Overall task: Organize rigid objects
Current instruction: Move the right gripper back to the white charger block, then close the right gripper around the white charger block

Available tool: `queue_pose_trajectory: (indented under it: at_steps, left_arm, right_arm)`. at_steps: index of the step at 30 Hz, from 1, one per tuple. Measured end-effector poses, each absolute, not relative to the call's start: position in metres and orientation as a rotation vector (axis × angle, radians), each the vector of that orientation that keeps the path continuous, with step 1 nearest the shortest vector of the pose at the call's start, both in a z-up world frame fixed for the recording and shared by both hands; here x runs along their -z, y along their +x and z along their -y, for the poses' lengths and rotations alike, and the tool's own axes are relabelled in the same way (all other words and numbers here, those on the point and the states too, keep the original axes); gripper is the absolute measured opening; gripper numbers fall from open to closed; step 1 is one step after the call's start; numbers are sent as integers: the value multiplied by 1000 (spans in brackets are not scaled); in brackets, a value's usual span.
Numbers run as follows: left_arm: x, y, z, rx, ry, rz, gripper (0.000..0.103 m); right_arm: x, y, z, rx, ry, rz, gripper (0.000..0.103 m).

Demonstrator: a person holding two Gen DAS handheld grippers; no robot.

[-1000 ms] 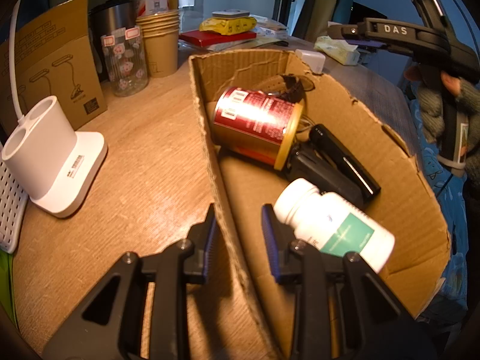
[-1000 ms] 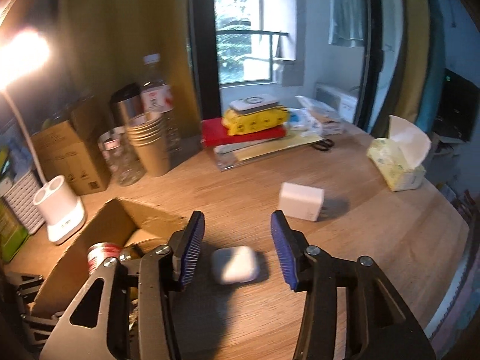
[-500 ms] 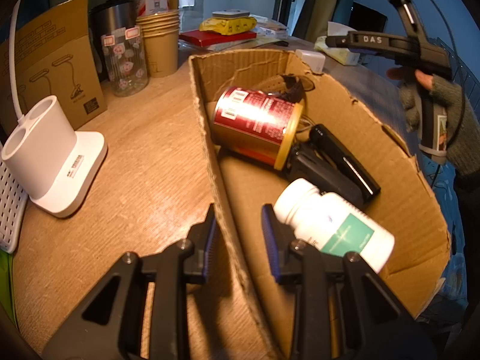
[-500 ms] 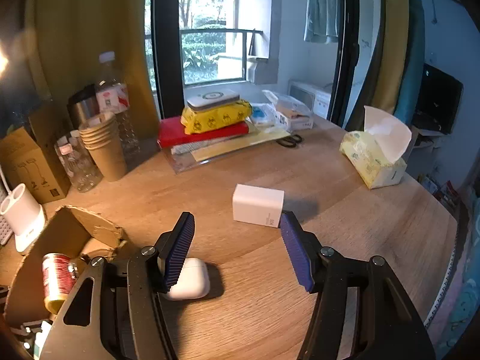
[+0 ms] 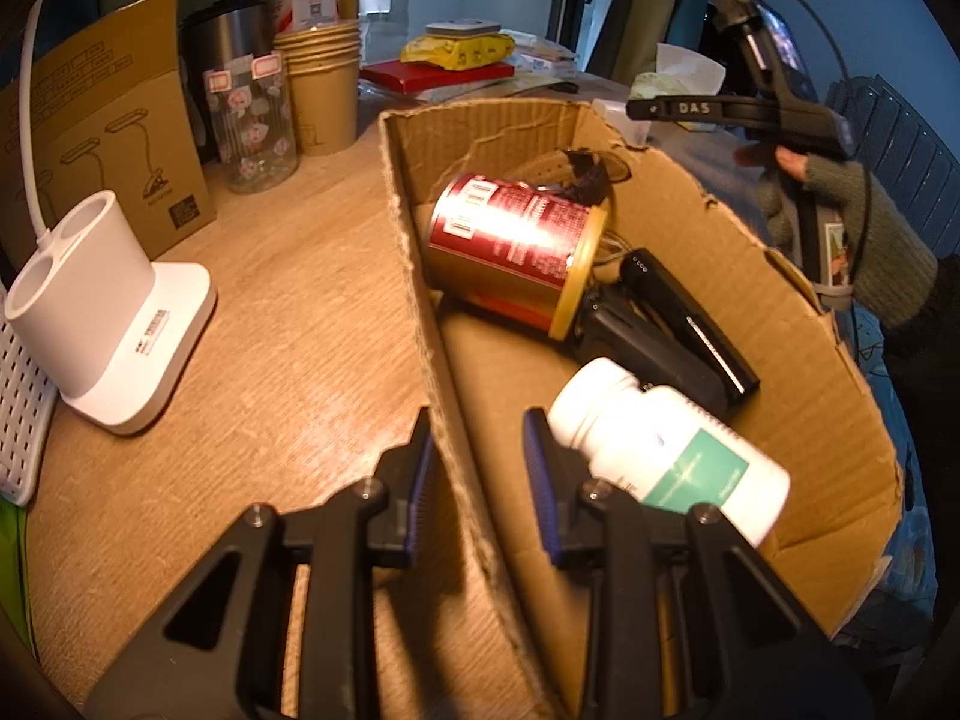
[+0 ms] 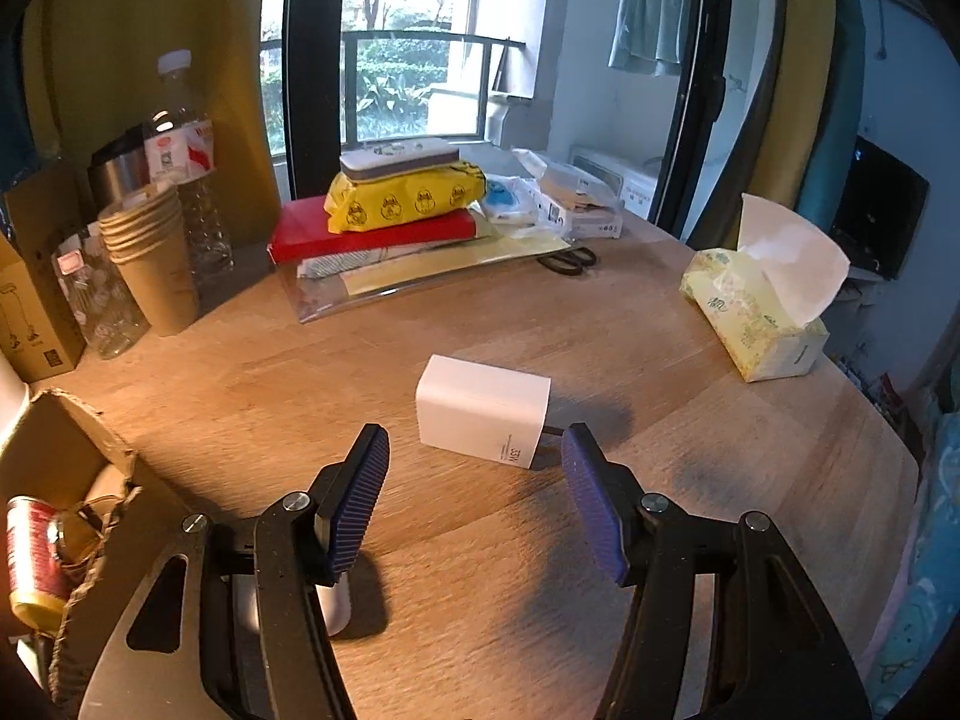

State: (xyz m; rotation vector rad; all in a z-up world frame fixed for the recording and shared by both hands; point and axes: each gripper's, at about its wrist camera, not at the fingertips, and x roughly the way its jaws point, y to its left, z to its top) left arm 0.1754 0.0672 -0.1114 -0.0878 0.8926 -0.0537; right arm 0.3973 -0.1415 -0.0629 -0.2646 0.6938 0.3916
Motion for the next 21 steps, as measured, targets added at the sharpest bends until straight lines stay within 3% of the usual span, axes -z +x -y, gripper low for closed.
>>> queue_pose_trajectory:
  at_steps: [9,13,21]
  left_arm:
    - [111,176,-67,54,-88,-893,30]
    - [112,175,-68,57,-91,-893,30]
    - [112,174,-69,65,-101,-895,30]
  right_arm:
    - [67,416,138,-391,-244,-700,63]
    - [71,422,133,-398,-252,-703,74]
    - [73,432,126,-381,-257,-695,75]
